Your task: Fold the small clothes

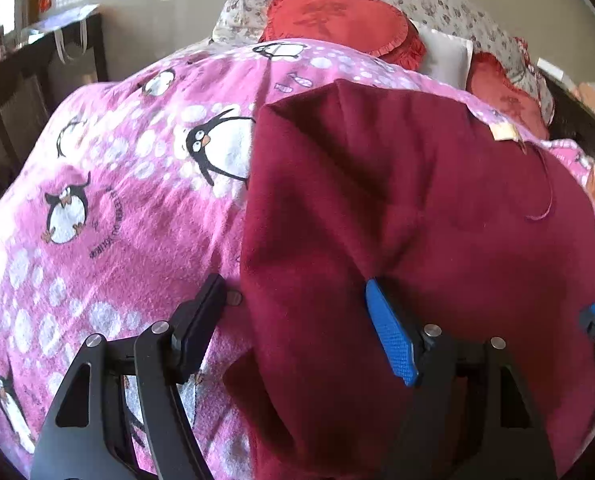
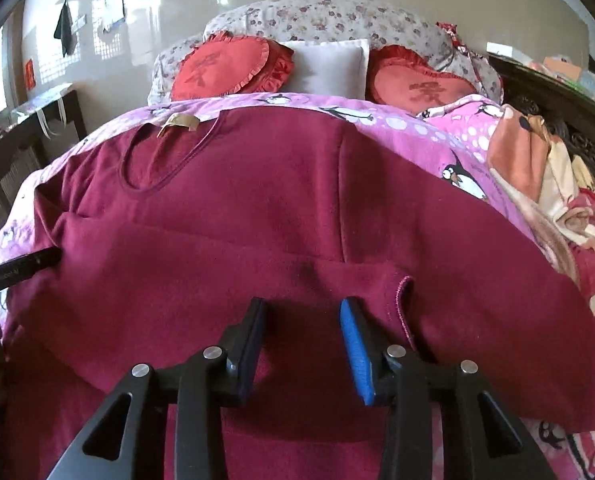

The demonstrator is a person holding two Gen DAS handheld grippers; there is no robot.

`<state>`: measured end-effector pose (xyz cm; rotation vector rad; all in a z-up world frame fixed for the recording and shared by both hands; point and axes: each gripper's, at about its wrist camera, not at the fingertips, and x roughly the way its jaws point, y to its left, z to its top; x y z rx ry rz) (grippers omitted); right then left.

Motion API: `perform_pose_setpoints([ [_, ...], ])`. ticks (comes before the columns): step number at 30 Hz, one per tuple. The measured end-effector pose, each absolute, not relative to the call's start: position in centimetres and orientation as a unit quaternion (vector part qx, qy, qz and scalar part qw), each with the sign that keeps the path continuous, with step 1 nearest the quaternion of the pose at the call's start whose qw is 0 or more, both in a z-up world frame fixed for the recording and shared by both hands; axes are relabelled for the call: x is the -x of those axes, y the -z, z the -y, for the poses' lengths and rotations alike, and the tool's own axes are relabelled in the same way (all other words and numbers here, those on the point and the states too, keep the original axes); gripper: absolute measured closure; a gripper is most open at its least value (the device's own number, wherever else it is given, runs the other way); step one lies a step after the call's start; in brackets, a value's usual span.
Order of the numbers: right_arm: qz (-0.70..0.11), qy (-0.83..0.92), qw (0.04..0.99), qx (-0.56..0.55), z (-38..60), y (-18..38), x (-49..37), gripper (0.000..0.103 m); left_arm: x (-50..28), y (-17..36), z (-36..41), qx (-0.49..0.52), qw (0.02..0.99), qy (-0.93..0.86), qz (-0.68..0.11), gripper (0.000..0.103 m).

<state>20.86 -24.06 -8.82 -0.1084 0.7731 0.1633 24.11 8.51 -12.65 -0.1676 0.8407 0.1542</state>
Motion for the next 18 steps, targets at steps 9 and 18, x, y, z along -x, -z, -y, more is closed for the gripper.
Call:
perform_pose_setpoints([
  [9,-0.374,-0.076,0.922,0.059,23.8,8.8,-20.8,0.065,-21.5,9.3,-7.8,0.055,0.917,-0.108,-0.379,0.029],
  [18,-0.323,-0.041,0.945,0.038,27.0,1.5,-16.1,0.061,-15.7,11.3,-0.8,-0.035,0.925,0.022,-0.377,0.029],
])
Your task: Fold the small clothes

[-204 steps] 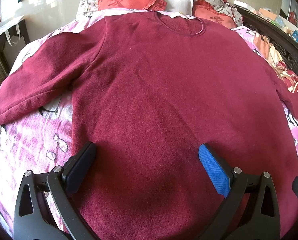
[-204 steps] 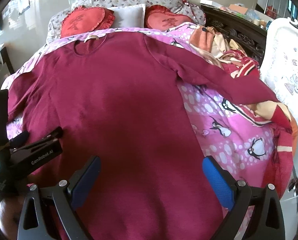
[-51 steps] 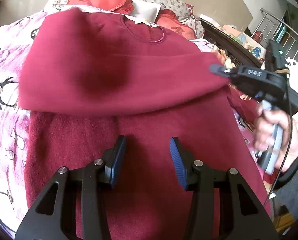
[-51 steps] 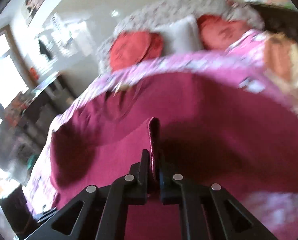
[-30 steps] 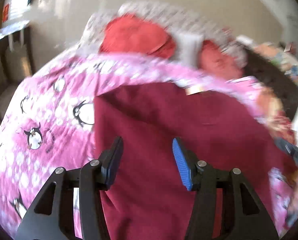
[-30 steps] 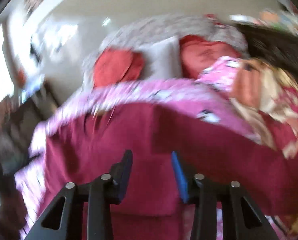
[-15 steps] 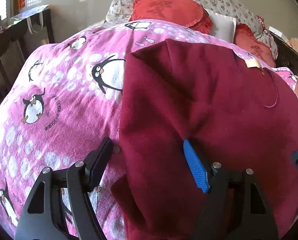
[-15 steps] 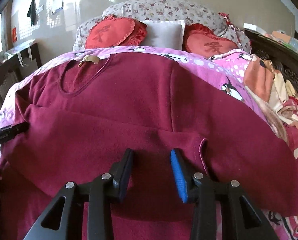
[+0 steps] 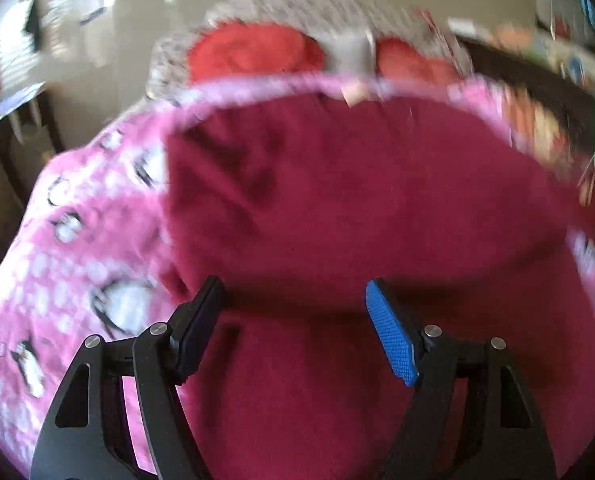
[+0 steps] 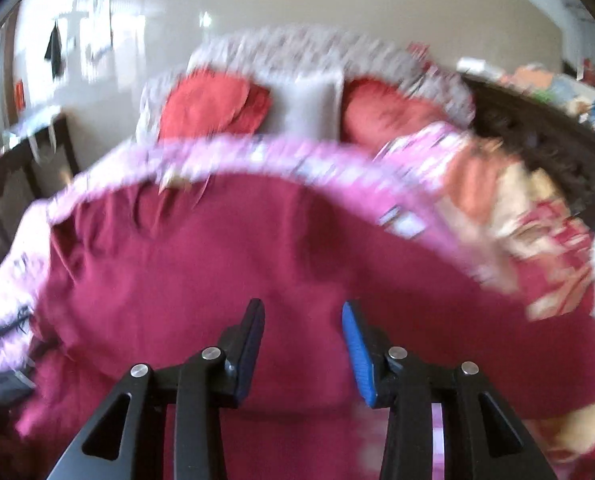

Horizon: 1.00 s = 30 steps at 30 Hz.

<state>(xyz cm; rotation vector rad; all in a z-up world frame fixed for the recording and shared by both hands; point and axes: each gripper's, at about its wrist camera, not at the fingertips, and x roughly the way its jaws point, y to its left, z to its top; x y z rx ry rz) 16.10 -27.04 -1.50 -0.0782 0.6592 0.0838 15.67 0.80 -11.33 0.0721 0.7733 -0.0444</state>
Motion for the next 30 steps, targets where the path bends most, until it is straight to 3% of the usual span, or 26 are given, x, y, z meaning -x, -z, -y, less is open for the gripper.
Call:
perform_pose_setpoints([
  [2,-0.307,-0.014,0.951,0.041,30.7,-1.0,-14.4,0.055,-16.4,11.6,-1.3,-0.014,0.920,0.026,-0.391,0.028],
  [5,-0.320,0.057,0.946,-0.009,40.7,-3.8,-12.6,0.055,-16.4,11.6,-2.3,0.015,0.919,0.039,-0.392,0.027],
  [12,-0.394,0.131,0.845,-0.337,62.4,-1.1,-7.7,0.055,-15.8,11.4,-1.7,0.007,0.920,0.029,-0.390,0.027],
  [21,-0.432,0.094,0.815,-0.374,63.4,2.7,-8.2,0.055,-16.4,11.7,-2.1,0.012,0.920,0.031,-0.390,0.027],
  [24,-0.436,0.090,0.810,-0.383,63.9,4.1,-9.0,0.063,-16.4,11.7,-2.2,0.011,0.920,0.031,-0.390,0.027],
  [28,-0.407,0.087,0.832,-0.367,63.5,2.4,-9.7,0.095,-16.3,11.6,-2.2,0.012,0.920,0.031,-0.390,0.027],
  [30,-0.376,0.078,0.862,-0.332,62.3,-0.1,-9.8,0.097,-16.3,11.6,-2.1,0.012,0.920,0.031,-0.390,0.027],
])
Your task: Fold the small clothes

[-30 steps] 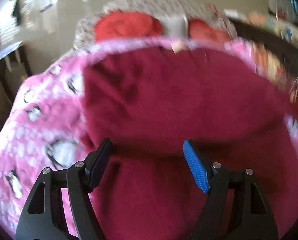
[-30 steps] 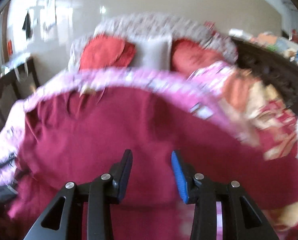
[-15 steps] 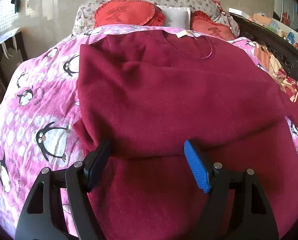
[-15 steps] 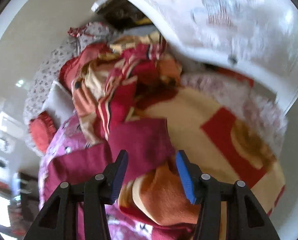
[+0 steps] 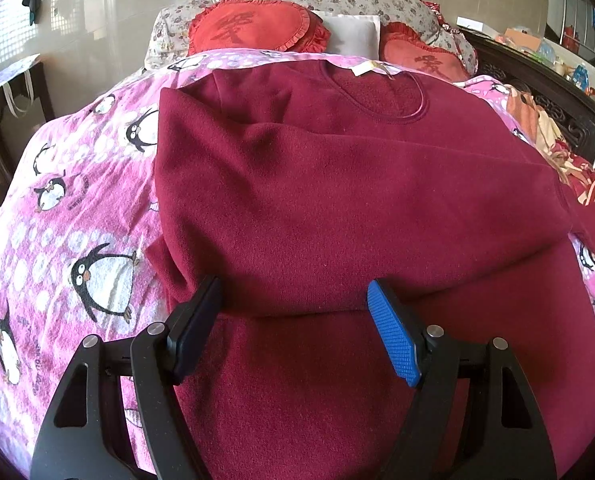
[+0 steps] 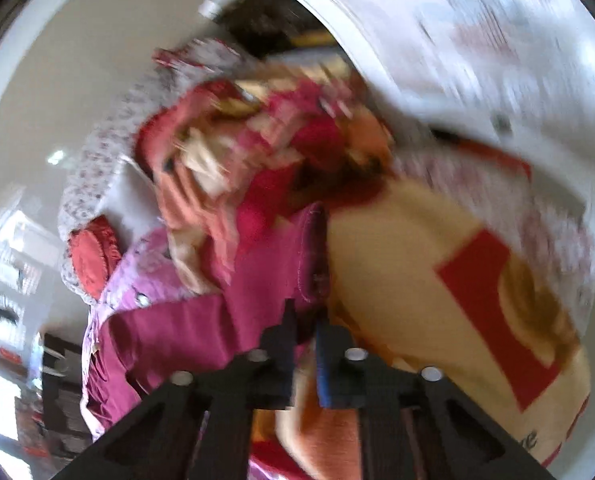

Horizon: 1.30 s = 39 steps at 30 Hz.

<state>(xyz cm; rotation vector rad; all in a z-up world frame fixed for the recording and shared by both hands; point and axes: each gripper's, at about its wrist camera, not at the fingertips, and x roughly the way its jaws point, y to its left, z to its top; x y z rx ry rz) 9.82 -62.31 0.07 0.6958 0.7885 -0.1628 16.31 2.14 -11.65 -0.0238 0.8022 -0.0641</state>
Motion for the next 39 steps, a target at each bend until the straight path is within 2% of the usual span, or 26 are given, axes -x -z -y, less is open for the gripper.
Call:
perform_pose_setpoints([
  [7,-0.287,-0.002,0.925,-0.250,54.5,-7.0,-10.6,0.097,-16.2,11.5,-2.6,0.022,0.920,0.036,-0.389,0.027],
  [13,-0.260,-0.157,0.932,-0.198,38.9,-8.8,-13.8,0.097,-15.8,11.2,-3.2,0.043,0.923,0.042,-0.381,0.027],
  [21,-0.320,-0.303,0.892,-0.097,17.0,-3.2,-16.9,0.097,-14.0,11.3,-6.0,0.133,0.910,0.079,-0.384,0.027],
  [26,-0.408,-0.285,0.867,-0.029,10.2,4.7,-18.7,0.097,-12.9,11.4,-6.6,0.160,0.906,0.091,-0.382,0.027],
  [30,-0.468,-0.291,0.834,-0.034,9.9,8.3,-19.5,0.085,-12.7,11.2,-5.9,0.144,0.907,0.089,-0.386,0.026],
  [34,-0.431,-0.310,0.846,-0.049,12.7,6.7,-17.5,0.061,-12.5,11.1,-5.7,0.143,0.908,0.089,-0.384,0.025],
  [37,-0.402,-0.281,0.871,-0.038,16.5,5.7,-15.3,0.057,-11.8,10.3,-5.6,0.145,0.912,0.103,-0.371,0.025],
  [39,-0.390,-0.221,0.894,0.018,18.6,6.1,-13.4,0.057,-11.5,9.1,-5.1,0.146,0.918,0.116,-0.349,0.025],
])
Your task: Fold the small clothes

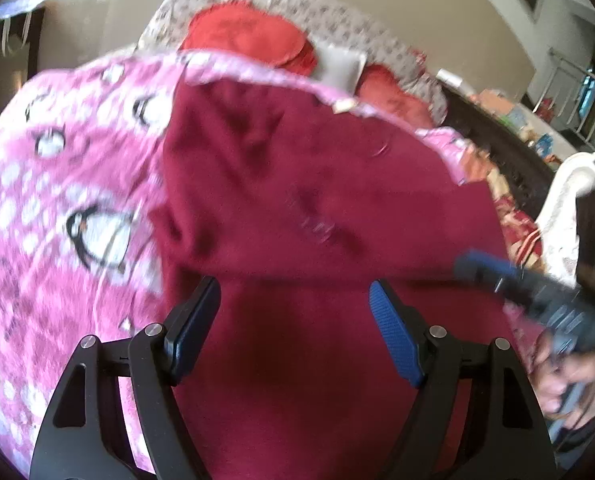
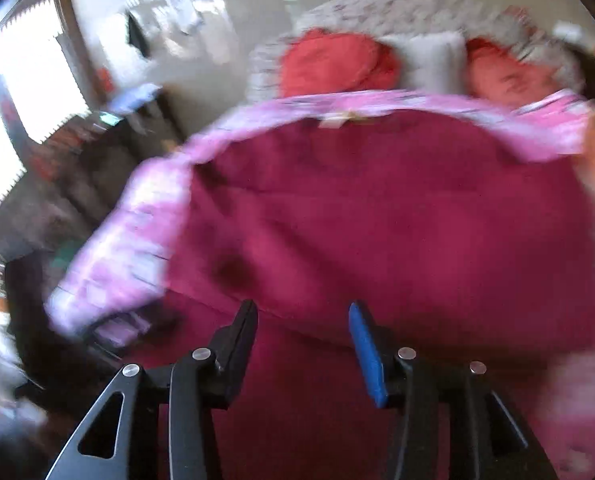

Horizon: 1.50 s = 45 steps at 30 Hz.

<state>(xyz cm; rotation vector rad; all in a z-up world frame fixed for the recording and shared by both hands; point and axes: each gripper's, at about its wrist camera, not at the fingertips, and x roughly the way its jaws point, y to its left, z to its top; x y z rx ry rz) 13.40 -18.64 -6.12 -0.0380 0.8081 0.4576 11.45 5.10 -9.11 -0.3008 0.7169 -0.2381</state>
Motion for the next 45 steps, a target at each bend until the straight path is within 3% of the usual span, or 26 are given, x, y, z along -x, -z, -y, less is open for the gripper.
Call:
perform_pose_setpoints([
  [6,-0.376,-0.114,0.919,0.043,22.8,8.5,-11.6,0.057,-15.7,9.0,-2.7,0.128,0.903,0.153,-0.381,0.025],
  [14,-0.355,-0.086,0.927,0.087,21.3,8.6,-11.2,0.057,-19.7,10.9,-4.4,0.280,0.824,0.242,-0.430,0.025],
  [20,-0.366,-0.077,0.926,0.056,22.3,8.8,-11.6,0.057,-21.2,10.1,-3.5,0.247,0.838,0.209,-0.440,0.027],
  [21,-0.370,-0.073,0.925,0.048,22.5,8.9,-11.8,0.057,-21.2,10.0,-3.3,0.237,0.843,0.195,-0.441,0.031],
  [22,-0.372,-0.072,0.924,0.043,22.6,8.9,-11.9,0.057,-21.3,10.0,-3.3,0.229,0.849,0.179,-0.441,0.047],
  [23,-0.373,-0.071,0.924,0.039,22.8,8.9,-12.0,0.057,-20.9,10.2,-3.4,0.214,0.856,0.157,-0.443,0.075],
  [24,-0.372,-0.069,0.925,0.035,22.8,8.9,-12.0,0.057,-20.7,10.4,-3.2,0.197,0.862,0.134,-0.447,0.093],
  [25,-0.371,-0.066,0.926,0.032,22.9,8.9,-12.0,0.057,-20.4,10.6,-3.3,0.195,0.862,0.132,-0.449,0.097],
  [34,-0.370,-0.058,0.927,0.028,23.0,8.8,-12.1,0.057,-15.6,8.4,-6.5,0.187,0.901,0.108,-0.376,0.097],
  [41,-0.369,-0.056,0.927,0.031,22.9,8.8,-12.0,0.057,-16.7,10.1,-10.7,0.191,0.893,0.070,-0.402,0.097],
  [45,-0.370,-0.056,0.927,0.030,22.9,8.8,-12.0,0.057,-16.3,10.1,-9.8,0.142,0.904,0.065,-0.399,0.096],
])
